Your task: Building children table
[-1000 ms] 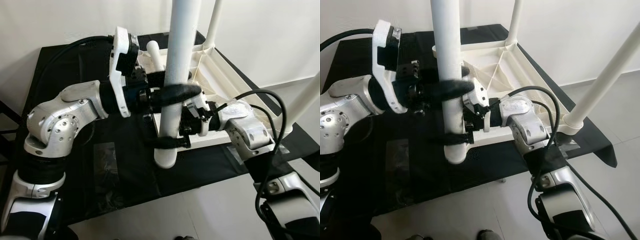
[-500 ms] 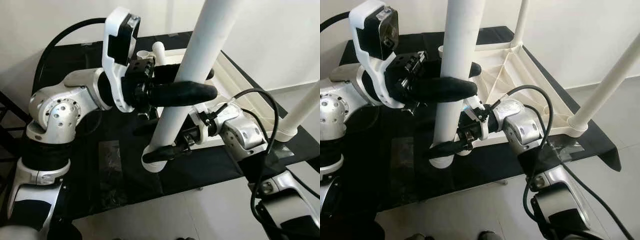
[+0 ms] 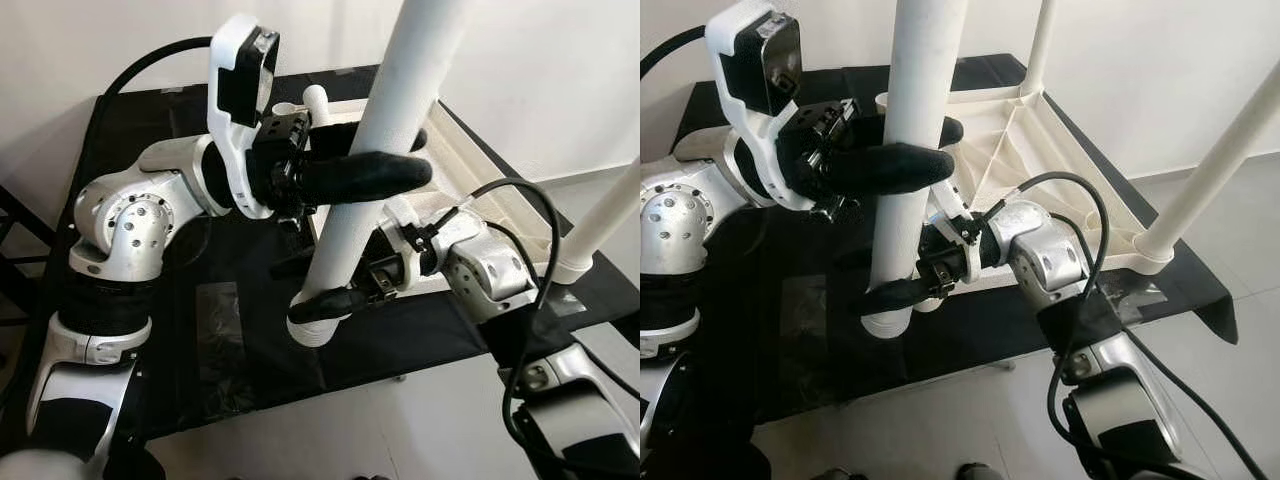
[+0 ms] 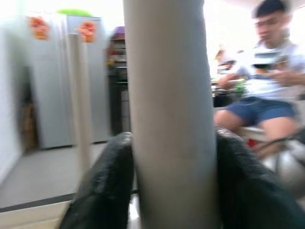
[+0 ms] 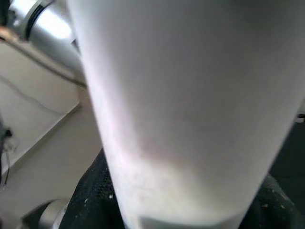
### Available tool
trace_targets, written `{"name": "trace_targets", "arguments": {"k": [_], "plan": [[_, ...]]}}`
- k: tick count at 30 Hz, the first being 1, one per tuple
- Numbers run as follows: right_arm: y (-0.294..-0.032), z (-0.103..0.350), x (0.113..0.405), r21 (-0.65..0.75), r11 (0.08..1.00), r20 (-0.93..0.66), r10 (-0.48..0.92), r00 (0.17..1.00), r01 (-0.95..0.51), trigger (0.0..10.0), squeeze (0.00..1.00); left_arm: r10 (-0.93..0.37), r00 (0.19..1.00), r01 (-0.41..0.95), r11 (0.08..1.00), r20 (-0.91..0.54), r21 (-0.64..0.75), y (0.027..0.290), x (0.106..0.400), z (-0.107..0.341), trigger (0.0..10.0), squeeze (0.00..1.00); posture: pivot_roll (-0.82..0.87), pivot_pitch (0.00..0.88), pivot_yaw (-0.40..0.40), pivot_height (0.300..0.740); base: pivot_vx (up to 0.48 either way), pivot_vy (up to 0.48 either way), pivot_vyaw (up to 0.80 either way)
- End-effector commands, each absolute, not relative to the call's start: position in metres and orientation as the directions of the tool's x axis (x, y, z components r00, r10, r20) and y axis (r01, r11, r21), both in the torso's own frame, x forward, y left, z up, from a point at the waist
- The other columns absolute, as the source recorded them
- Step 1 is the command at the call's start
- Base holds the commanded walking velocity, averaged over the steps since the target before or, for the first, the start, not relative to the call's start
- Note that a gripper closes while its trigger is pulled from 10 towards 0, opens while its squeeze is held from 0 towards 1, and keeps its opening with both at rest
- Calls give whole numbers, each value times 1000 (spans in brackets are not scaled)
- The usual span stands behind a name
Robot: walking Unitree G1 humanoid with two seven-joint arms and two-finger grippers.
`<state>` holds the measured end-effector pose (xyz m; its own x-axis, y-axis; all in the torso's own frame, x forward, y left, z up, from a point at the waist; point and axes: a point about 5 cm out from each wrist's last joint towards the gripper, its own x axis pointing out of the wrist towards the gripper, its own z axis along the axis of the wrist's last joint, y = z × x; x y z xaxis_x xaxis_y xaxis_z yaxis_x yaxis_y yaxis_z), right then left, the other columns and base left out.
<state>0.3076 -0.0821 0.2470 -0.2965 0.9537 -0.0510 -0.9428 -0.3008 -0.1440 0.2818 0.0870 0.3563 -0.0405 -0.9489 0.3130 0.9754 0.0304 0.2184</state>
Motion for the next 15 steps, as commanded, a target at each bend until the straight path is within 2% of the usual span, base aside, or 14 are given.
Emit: {"name": "trace_targets", "arguments": {"k": [1,2,3,5,6,7,9,10,11,13,15], "plan": [[-82,252,306,-176,-293,-27,956,-293,-940,0,0,-946,106,968,169,308,187,103,293,349,10000,1000,-124,113,-7,740,0,0,0],[-82,252,306,-176,-293,-27,956,-293,-940,0,0,-946,106,968,169,308,187,103,293,349,10000,1000,-124,113,-7,740,0,0,0],[-88,253,309,-179,-250,-19,968,-250,-952,0,0,-934,198,951,256,296,172,120,297,341,10000,1000,-126,134,-7,740,0,0,0],[-88,253,309,-179,-250,-19,968,-250,-952,0,0,-934,198,951,256,296,172,120,297,341,10000,1000,-126,134,-7,740,0,0,0],[-95,256,313,-184,-206,-14,978,-207,-961,0,0,-912,303,922,354,276,159,142,299,329,10000,1000,-125,159,-8,740,0,0,0],[-95,256,313,-184,-206,-14,978,-207,-961,0,0,-912,303,922,354,276,159,142,299,329,10000,1000,-125,159,-8,740,0,0,0],[-109,262,320,-194,-142,-15,990,-142,-971,0,0,-845,496,840,525,200,138,187,293,300,10000,1000,-125,192,-14,740,0,0,0],[-109,262,320,-194,-142,-15,990,-142,-971,0,0,-845,496,840,525,200,138,187,293,300,10000,1000,-125,192,-14,740,0,0,0],[-114,266,323,-199,-124,-18,992,-123,-972,0,0,-804,574,794,593,154,133,205,286,285,10000,1000,-120,212,-22,740,0,0,0],[-114,266,323,-199,-124,-18,992,-123,-972,0,0,-804,574,794,593,154,133,205,286,285,10000,1000,-120,212,-22,740,0,0,0],[-120,272,329,-204,-105,-25,995,-102,-973,0,0,-736,672,725,677,89,127,227,273,265,10000,1000,-113,243,-28,740,0,0,0]]}}
